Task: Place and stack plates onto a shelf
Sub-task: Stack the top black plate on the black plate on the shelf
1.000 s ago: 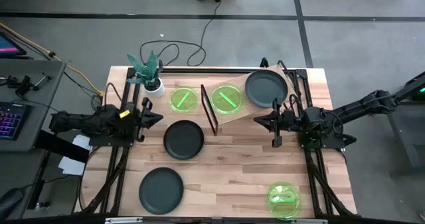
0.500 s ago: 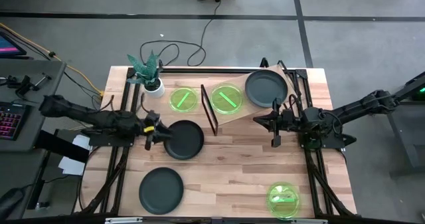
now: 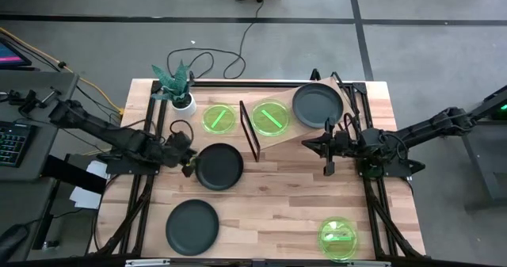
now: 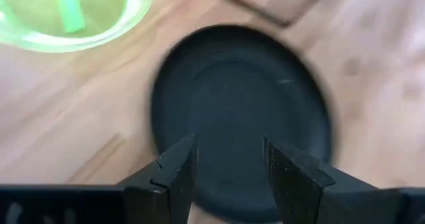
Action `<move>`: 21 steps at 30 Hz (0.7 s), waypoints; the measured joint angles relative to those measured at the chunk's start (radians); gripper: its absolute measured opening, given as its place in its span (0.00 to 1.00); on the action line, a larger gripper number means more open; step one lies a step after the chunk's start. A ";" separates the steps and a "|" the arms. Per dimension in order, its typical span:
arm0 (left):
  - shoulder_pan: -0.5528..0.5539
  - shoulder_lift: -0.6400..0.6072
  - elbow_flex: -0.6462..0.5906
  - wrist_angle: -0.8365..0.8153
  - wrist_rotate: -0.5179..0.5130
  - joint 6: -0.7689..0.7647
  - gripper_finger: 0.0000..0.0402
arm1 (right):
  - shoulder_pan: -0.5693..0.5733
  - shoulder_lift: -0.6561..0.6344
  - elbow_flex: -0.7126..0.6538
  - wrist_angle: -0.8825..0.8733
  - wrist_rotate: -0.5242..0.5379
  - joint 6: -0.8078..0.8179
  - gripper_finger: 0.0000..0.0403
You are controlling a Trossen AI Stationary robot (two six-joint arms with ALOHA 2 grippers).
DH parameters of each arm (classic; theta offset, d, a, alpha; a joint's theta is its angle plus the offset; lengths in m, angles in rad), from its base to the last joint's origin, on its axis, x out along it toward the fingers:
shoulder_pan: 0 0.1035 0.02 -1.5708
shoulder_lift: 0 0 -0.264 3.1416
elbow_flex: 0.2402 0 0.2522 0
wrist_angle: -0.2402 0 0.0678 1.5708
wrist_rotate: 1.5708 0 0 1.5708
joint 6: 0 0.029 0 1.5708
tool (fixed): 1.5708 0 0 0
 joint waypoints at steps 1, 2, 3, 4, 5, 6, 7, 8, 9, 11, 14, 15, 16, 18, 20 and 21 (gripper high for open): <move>0.001 0.022 -0.006 -0.001 -0.004 -0.026 0.39 | 0.000 0.000 0.000 0.000 0.000 0.000 0.00; 0.002 0.045 -0.010 -0.002 0.000 -0.052 0.39 | 0.000 0.000 0.000 0.000 0.000 0.000 0.00; 0.002 0.069 -0.016 -0.002 0.008 -0.073 0.39 | 0.000 0.000 0.000 0.000 0.000 0.000 0.00; 0.002 0.091 -0.019 -0.002 0.015 -0.089 0.39 | 0.000 0.000 0.000 0.000 0.000 0.000 0.00; 0.002 0.114 -0.021 -0.003 0.021 -0.102 0.39 | 0.000 0.000 0.000 0.000 0.000 0.000 0.00; 0.002 0.138 -0.022 -0.004 0.023 -0.110 0.39 | 0.000 0.000 0.000 -0.001 0.000 0.000 0.00; 0.002 0.159 -0.022 -0.003 0.022 -0.116 0.39 | 0.000 0.000 0.000 -0.001 0.000 0.000 0.00; 0.002 0.177 -0.022 0.001 0.019 -0.117 0.39 | 0.000 0.000 0.000 -0.001 0.000 0.000 0.00; 0.002 0.197 -0.022 0.007 0.011 -0.117 0.39 | 0.000 0.000 0.000 -0.001 0.000 0.000 0.00; 0.002 0.230 -0.022 0.016 0.000 -0.127 0.39 | 0.000 0.000 0.000 -0.001 0.000 0.000 0.00; 0.002 0.277 -0.022 0.022 0.000 -0.149 0.39 | 0.000 0.000 0.000 -0.002 0.000 0.000 0.00; 0.002 0.291 -0.022 0.022 0.000 -0.159 0.39 | 0.000 0.000 0.000 -0.002 0.000 0.000 0.00; 0.002 0.306 -0.022 0.023 0.000 -0.165 0.39 | 0.000 0.000 0.000 -0.002 0.000 0.000 0.00; 0.003 0.332 -0.022 0.024 -0.001 -0.169 0.39 | 0.000 0.000 0.000 -0.007 0.000 0.000 0.00; 0.012 0.355 -0.022 0.033 0.005 -0.169 0.39 | 0.000 0.000 0.000 -0.013 0.000 0.000 0.00; 0.020 0.366 -0.022 0.040 0.011 -0.168 0.39 | 0.000 0.000 0.000 -0.015 0.000 0.000 0.00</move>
